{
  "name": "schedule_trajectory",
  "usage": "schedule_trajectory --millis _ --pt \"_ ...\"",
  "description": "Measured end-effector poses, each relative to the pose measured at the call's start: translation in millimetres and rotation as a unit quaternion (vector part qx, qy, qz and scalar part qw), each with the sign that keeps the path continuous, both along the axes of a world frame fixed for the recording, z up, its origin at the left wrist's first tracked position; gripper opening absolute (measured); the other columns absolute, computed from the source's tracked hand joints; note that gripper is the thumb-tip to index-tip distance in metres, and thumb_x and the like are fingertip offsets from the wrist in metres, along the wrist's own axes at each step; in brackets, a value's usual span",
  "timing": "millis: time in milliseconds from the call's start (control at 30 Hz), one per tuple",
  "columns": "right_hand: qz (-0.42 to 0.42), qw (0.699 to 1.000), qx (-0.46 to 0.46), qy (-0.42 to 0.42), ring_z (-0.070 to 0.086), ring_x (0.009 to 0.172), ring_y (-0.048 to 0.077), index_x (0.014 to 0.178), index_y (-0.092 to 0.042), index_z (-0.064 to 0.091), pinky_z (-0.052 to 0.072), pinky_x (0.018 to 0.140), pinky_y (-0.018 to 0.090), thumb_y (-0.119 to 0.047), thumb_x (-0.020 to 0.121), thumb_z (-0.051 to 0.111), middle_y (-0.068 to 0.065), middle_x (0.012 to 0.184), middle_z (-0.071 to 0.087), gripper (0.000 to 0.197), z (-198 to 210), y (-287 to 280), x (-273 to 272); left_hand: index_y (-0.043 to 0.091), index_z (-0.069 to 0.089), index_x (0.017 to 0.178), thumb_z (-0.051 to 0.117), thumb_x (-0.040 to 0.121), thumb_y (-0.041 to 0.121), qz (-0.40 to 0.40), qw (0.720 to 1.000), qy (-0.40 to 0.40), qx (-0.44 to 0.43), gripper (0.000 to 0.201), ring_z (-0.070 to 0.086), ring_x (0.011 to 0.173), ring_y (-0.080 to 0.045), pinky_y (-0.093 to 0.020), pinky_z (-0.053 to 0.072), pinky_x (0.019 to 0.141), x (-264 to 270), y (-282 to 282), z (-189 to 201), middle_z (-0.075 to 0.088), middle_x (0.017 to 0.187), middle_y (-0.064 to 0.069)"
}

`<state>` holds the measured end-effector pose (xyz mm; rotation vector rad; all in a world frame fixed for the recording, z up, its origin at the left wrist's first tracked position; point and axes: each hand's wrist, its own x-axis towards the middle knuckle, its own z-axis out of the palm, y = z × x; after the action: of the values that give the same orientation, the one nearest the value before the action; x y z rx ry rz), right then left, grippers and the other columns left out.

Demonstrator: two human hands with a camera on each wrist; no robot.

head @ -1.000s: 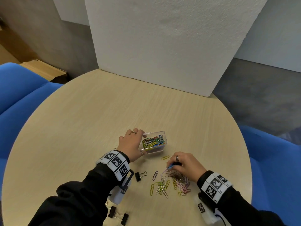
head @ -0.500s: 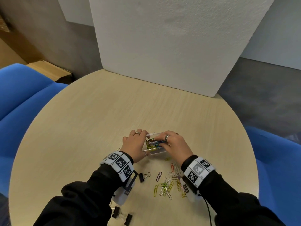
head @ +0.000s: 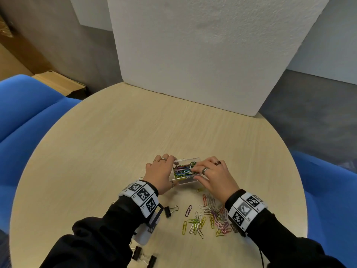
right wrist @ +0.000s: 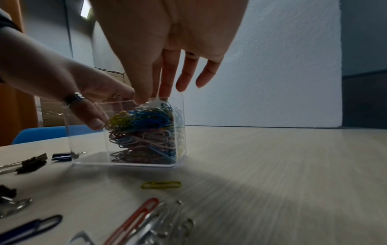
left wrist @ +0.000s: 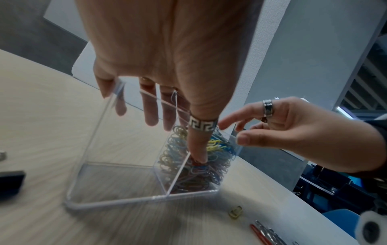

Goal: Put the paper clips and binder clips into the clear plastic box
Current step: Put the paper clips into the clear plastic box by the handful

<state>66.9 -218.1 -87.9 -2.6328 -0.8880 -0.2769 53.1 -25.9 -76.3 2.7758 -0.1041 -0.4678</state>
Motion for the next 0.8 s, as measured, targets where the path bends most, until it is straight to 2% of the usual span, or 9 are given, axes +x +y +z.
schedule_trajectory --millis 67,133,200,267,400,533,633,733,800 --pt "-0.007 1.0 -0.024 -0.019 0.042 0.093 0.01 0.1 -0.026 0.068 0.035 0.078 0.03 -0.041 0.078 0.049 -0.012 0.098 0.068 0.033 -0.8 6.9 0.1 0.023 0.033 0.132 0.065 0.08 0.042 0.001 1.0 0.0 0.0 0.065 0.036 0.122 -0.021 -0.04 0.036 0.094 -0.1 -0.1 0.2 0.041 0.13 0.001" --pt "0.002 0.997 -0.071 -0.034 0.049 0.092 0.013 0.102 -0.028 0.068 0.028 0.076 0.03 -0.038 0.072 0.068 -0.013 0.1 0.068 0.031 -3.9 15.7 -2.4 0.023 0.033 0.132 0.065 0.08 0.044 0.002 1.0 -0.002 0.003 0.064 0.037 0.121 -0.021 -0.04 0.036 0.093 -0.3 -0.3 -0.2 0.041 0.13 0.001" --pt "0.01 0.996 -0.085 -0.036 0.053 0.09 0.012 0.1 -0.029 0.069 0.027 0.076 0.03 -0.034 0.063 0.08 -0.014 0.1 0.068 0.038 -8.4 21.9 -5.8 0.023 0.034 0.131 0.064 0.08 0.045 0.004 1.0 -0.003 0.0 0.063 0.037 0.12 -0.021 -0.04 0.036 0.092 -0.5 -1.0 -0.2 0.042 0.129 0.001" --pt "0.019 0.997 -0.067 -0.038 0.045 0.092 0.011 0.098 -0.03 0.069 0.026 0.076 0.03 -0.031 0.063 0.081 -0.014 0.1 0.069 0.038 -9.7 20.7 -6.2 0.023 0.035 0.131 0.063 0.08 0.047 0.006 1.0 -0.003 -0.002 0.063 0.037 0.12 -0.021 -0.04 0.036 0.092 -0.8 -1.1 -0.4 0.042 0.128 0.002" --pt "0.005 1.0 0.001 -0.019 0.041 0.094 0.01 0.1 -0.026 0.067 0.026 0.077 0.027 -0.03 0.075 0.068 -0.01 0.1 0.068 0.026 -3.6 8.0 -7.6 0.024 0.035 0.13 0.065 0.079 0.046 0.005 1.0 -0.003 -0.002 0.063 0.037 0.12 -0.021 -0.04 0.036 0.092 -0.7 -0.2 -1.1 0.042 0.128 0.002" --pt "-0.002 0.997 -0.07 -0.029 0.042 0.092 0.011 0.096 -0.03 0.067 0.027 0.075 0.03 -0.043 0.082 0.042 -0.014 0.093 0.067 0.031 -4.1 -0.2 -10.0 0.024 0.034 0.131 0.066 0.079 0.045 0.006 1.0 0.0 -0.002 0.065 0.036 0.12 -0.021 -0.04 0.036 0.093 -0.3 -0.8 -1.5 0.041 0.129 0.001" --pt "0.001 0.994 -0.097 -0.048 0.04 0.092 0.013 0.097 -0.032 0.069 0.031 0.075 0.034 -0.043 0.083 0.043 -0.014 0.096 0.067 0.031 -7.7 -0.6 -7.4 0.023 0.033 0.131 0.066 0.079 0.044 0.007 1.0 0.002 0.003 0.065 0.036 0.12 -0.022 -0.04 0.036 0.093 -0.2 -1.1 -1.1 0.041 0.129 0.001" --pt "-0.019 0.995 -0.057 -0.075 0.043 0.092 0.013 0.096 -0.029 0.069 0.031 0.075 0.031 -0.041 0.084 0.044 -0.012 0.098 0.067 0.031 -4.6 1.6 -4.7 0.024 0.034 0.131 0.066 0.079 0.043 0.008 1.0 -0.001 0.004 0.064 0.037 0.12 -0.021 -0.041 0.036 0.093 -0.7 -1.2 -0.9 0.042 0.128 0.001" --pt "-0.041 0.994 -0.072 -0.077 0.045 0.093 0.014 0.1 -0.026 0.068 0.03 0.075 0.031 -0.043 0.084 0.042 -0.01 0.1 0.068 0.035 -3.0 3.4 -4.0 0.024 0.035 0.13 0.066 0.079 0.043 0.008 1.0 -0.002 0.002 0.063 0.037 0.12 -0.021 -0.041 0.036 0.093 -0.6 -1.1 -1.0 0.042 0.128 0.001"
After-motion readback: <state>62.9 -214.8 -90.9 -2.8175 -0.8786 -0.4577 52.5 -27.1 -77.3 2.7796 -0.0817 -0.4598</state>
